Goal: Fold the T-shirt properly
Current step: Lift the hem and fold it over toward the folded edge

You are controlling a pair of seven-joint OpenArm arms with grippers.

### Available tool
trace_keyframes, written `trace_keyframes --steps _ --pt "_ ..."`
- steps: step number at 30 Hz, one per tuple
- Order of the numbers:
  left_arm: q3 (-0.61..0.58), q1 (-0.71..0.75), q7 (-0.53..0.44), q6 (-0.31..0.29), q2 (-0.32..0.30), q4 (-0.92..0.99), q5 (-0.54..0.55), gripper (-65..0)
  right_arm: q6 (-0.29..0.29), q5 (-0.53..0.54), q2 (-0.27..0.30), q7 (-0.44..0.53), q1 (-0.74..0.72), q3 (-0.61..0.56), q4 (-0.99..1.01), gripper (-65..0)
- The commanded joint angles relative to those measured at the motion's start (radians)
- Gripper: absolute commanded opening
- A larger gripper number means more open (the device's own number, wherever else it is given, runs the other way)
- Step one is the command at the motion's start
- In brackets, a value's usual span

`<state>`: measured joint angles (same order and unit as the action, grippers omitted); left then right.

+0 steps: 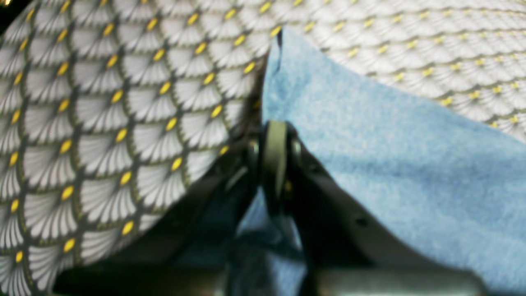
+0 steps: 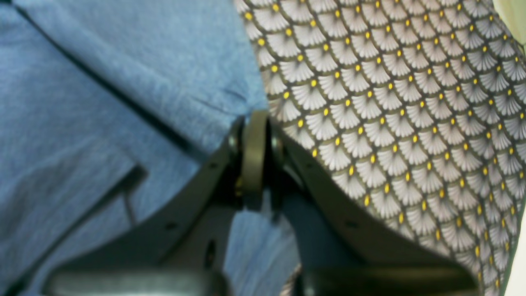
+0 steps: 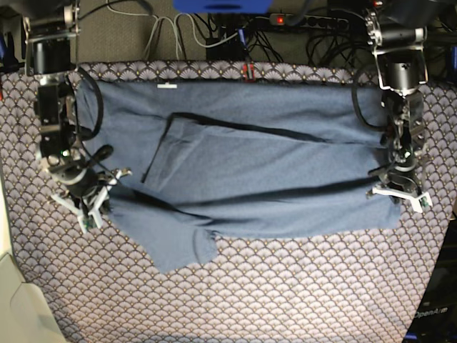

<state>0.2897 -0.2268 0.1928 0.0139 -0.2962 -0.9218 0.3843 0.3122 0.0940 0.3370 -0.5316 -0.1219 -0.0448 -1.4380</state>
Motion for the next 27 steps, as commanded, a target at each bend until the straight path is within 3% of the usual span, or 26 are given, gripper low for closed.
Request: trace_keyframes --steps 1,18,23,27 --pt "0.016 -0.015 -0.023 -0.002 -0.019 -0.033 -0.002 -64.5 -0.002 0.005 0.015 0.02 0.008 0.023 -0.042 -65.0" --pt "0.11 0.198 0.033 0.002 -0.008 -0.282 0.0 -64.5 0.005 0.011 0.015 0.011 0.27 0.194 -0.254 -65.0" --pt "0.116 0.238 0.033 -0.001 -0.01 -0.29 0.002 -64.5 0.121 0.006 -0.002 0.003 0.273 0.268 -0.257 -65.0" --pt "0.116 0.272 0.033 0.002 -0.008 -0.328 0.002 -64.5 0.132 0.005 -0.013 0.003 0.302 0.291 -0.257 -65.0"
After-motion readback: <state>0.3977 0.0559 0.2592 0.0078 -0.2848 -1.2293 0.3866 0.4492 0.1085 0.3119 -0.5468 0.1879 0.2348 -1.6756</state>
